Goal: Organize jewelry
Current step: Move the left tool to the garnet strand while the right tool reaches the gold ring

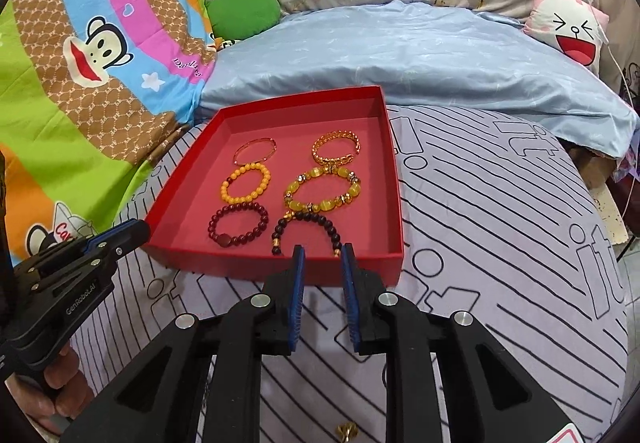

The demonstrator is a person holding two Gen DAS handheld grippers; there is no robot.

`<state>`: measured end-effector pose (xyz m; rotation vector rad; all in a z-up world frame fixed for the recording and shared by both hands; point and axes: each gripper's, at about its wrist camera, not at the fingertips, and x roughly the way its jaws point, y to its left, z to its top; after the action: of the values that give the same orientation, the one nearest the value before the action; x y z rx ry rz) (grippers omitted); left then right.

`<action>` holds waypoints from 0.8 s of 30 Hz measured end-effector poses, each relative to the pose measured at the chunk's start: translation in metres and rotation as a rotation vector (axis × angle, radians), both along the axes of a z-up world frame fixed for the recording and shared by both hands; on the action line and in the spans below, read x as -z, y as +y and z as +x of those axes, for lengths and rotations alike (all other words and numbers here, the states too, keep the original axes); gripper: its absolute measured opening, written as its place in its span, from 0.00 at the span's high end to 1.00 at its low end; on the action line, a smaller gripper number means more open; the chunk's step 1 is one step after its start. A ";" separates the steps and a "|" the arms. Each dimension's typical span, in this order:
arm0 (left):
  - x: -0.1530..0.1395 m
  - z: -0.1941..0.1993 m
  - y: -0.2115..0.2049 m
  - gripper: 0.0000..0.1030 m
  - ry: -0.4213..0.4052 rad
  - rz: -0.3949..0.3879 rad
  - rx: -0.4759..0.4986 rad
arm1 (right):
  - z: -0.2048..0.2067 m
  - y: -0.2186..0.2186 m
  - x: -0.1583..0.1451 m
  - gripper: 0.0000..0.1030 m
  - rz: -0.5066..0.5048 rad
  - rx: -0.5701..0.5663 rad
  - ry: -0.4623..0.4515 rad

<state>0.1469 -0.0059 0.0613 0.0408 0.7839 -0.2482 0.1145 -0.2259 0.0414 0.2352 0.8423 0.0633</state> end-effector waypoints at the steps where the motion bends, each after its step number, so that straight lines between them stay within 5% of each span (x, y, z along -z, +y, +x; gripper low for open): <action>1: 0.000 -0.005 0.002 0.92 0.000 -0.001 -0.001 | -0.005 0.001 0.000 0.81 -0.003 -0.001 -0.001; 20: 0.043 -0.071 0.037 0.90 0.093 -0.014 -0.066 | -0.087 0.011 0.024 0.81 -0.033 -0.009 0.059; 24: 0.045 -0.085 0.034 0.77 0.095 -0.021 -0.053 | -0.101 0.010 0.034 0.81 -0.034 -0.007 0.084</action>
<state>0.0621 0.0283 0.0168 -0.0119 0.8756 -0.2098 0.0132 -0.2157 0.0073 0.2035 0.9274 0.0461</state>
